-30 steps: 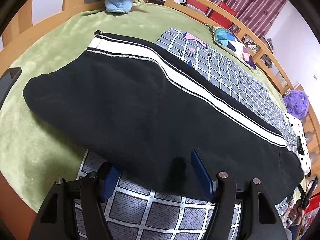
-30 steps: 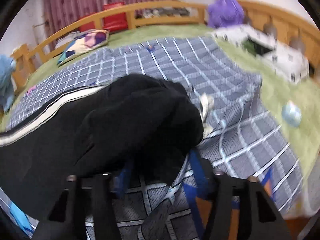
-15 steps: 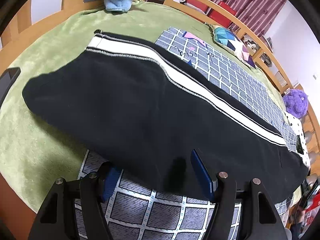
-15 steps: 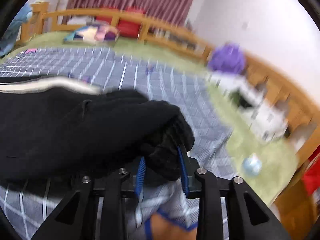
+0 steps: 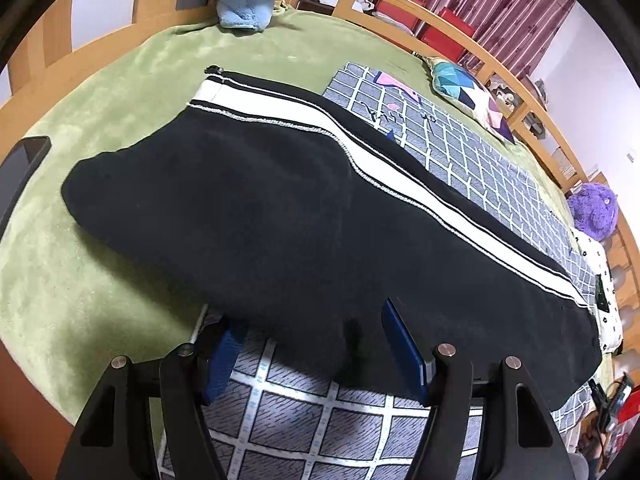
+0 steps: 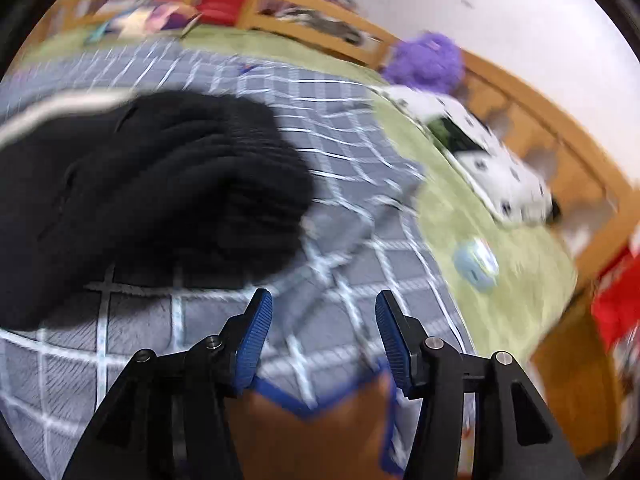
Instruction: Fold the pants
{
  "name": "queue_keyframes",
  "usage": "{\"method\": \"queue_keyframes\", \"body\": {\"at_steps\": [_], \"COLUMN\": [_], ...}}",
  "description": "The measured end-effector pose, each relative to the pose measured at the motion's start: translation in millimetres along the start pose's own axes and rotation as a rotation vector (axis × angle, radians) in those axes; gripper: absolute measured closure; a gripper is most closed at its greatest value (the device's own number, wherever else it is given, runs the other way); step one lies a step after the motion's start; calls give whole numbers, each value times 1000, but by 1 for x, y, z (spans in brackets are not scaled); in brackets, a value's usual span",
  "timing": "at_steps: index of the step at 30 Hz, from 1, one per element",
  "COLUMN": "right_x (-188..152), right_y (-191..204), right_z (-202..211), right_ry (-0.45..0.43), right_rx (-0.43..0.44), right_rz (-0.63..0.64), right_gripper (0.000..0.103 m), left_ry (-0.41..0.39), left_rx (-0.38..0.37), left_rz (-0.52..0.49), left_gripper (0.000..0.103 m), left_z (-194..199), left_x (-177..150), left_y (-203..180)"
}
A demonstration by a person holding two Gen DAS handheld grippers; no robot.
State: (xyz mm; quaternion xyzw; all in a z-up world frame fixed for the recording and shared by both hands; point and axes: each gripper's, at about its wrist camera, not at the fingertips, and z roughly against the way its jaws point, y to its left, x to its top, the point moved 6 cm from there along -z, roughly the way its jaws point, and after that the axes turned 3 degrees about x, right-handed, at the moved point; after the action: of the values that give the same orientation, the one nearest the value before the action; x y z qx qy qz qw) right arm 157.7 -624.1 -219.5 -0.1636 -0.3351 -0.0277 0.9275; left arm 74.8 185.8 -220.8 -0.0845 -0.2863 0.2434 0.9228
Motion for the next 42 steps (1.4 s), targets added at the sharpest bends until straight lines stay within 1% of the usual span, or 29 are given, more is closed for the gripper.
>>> {"method": "queue_keyframes", "body": {"at_steps": [1, 2, 4, 5, 7, 9, 11, 13, 14, 15, 17, 18, 19, 20, 21, 22, 24, 25, 26, 28, 29, 30, 31, 32, 33, 36, 39, 40, 42], "right_x": [0, 1, 5, 9, 12, 17, 19, 20, 20, 20, 33, 35, 47, 62, 73, 97, 115, 118, 115, 99, 79, 66, 48, 39, 33, 36, 55, 63, 79], "right_y": [-8, -18, -23, -21, -12, 6, 30, 45, 49, 48, 39, 37, 27, 23, 21, 20, 22, 21, 19, 13, 4, 1, 3, 3, 0, 2, 21, 24, 51], "right_z": [6, 17, 29, 37, 40, 32, 10, -15, -33, -42, -57, -57, -57, -49, -40, -8, 36, 48, 46, 14, -18, -30, -46, -47, -40, -3, 27, 27, 38], "right_ry": [-3, -9, -20, -33, -40, -31, 34, 103, 132, 133, 101, 97, 61, 0, -52, -179, -351, -399, -374, -224, -72, 6, 112, 130, 115, 27, -24, -31, -45], "right_rx": [23, 90, 198, 289, 424, 564, 628, 622, 613, 610, 616, 616, 619, 652, 681, 721, 728, 725, 699, 640, 536, 496, 474, 451, 430, 379, 398, 404, 424], "right_rz": [-53, -155, -260, -330, -432, -553, -613, -656, -711, -744, -892, -930, -989, -973, -938, -823, -650, -597, -567, -582, -606, -605, -575, -561, -554, -525, -469, -454, -400], "right_gripper": [52, 52, 52, 45, 36, 31, 30, 30, 30, 30, 30, 34, 52, 61, 63, 64, 63, 60, 54, 39, 39, 40, 54, 57, 56, 53, 51, 49, 46], "left_ry": [1, 3, 7, 10, 15, 17, 11, 8, 10, 12, 11, 5, 2, -2, -4, -8, -22, -26, -26, -27, -30, -36, -42, -57, -64, -74, -101, -110, -124], "left_rx": [-4, -9, -18, -25, -29, -31, -28, -33, -41, -45, -43, -39, -37, -36, -35, -36, -44, -50, -54, -66, -63, -59, -56, -52, -49, -57, -56, -44, -24], "left_rz": [1, 2, 2, -1, -7, -16, -19, -6, 9, 17, 23, 19, 17, 16, 15, 13, 14, 17, 17, 10, 4, -7, -18, -39, -47, -59, -41, -24, 15], "left_gripper": [37, 37, 37, 37, 37, 37, 37, 37, 37, 37, 37, 37, 37, 37, 37, 37, 37, 37, 37, 37, 37, 37, 37, 37, 37, 37, 37, 37, 37], "left_z": [-1, -2, -5, -6, -7, -6, -4, -2, -1, -1, -1, 0, 0, 1, 2, 3, 5, 6, 6, 6, 7, 10, 12, 18, 20, 28, 37, 40, 47], "left_x": [0, 0, -1, -2, -5, -6, -5, -3, -1, -1, 1, 3, 3, 4, 5, 6, 7, 7, 8, 9, 10, 12, 13, 15, 16, 22, 32, 34, 38], "left_y": [-1, -2, -6, -8, -12, -14, -13, -11, -9, -7, -6, -5, -5, -5, -4, -4, -3, -1, -1, 0, 0, 1, 1, 2, 3, 10, 25, 32, 53]}}
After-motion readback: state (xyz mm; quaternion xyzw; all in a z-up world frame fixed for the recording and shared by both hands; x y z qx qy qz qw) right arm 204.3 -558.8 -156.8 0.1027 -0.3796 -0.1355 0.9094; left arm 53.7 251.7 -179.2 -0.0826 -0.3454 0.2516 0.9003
